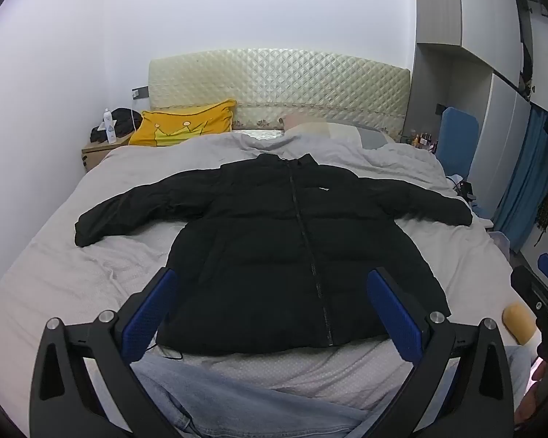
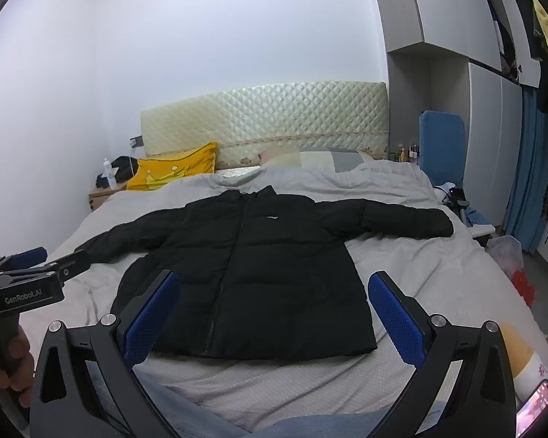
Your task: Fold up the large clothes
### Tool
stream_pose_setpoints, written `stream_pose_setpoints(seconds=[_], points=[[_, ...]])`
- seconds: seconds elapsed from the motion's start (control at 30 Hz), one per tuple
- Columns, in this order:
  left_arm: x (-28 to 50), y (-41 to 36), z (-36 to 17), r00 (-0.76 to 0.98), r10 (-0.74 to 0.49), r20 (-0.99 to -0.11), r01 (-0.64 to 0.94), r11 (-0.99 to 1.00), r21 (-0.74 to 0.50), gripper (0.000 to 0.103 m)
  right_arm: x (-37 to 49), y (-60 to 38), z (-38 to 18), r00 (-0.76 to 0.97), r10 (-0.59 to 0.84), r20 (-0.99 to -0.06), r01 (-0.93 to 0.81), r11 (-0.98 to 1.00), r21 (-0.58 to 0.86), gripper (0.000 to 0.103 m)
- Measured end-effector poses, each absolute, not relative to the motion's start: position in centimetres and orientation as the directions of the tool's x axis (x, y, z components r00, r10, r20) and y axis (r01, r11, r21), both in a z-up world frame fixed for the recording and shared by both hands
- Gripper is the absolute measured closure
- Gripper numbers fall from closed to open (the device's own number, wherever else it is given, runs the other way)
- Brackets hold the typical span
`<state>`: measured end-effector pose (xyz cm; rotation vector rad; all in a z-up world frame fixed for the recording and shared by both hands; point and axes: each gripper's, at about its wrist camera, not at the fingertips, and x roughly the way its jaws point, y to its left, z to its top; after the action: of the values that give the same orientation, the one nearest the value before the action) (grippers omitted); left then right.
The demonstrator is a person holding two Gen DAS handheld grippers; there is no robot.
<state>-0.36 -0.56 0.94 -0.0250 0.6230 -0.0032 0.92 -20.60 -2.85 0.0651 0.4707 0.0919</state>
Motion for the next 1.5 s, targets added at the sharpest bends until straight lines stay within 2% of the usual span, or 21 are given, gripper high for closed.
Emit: stream_pose_setpoints(seconds=[1.5], points=[[-0.2, -1.2, 1.6, 0.815, -0.016, -0.579, -0.006, 0.999, -0.035, 0.0, 1.0, -20.6, -2.9, 0.883, 0.122, -0.453, -0.082, 0.991, 0.106, 0.0]])
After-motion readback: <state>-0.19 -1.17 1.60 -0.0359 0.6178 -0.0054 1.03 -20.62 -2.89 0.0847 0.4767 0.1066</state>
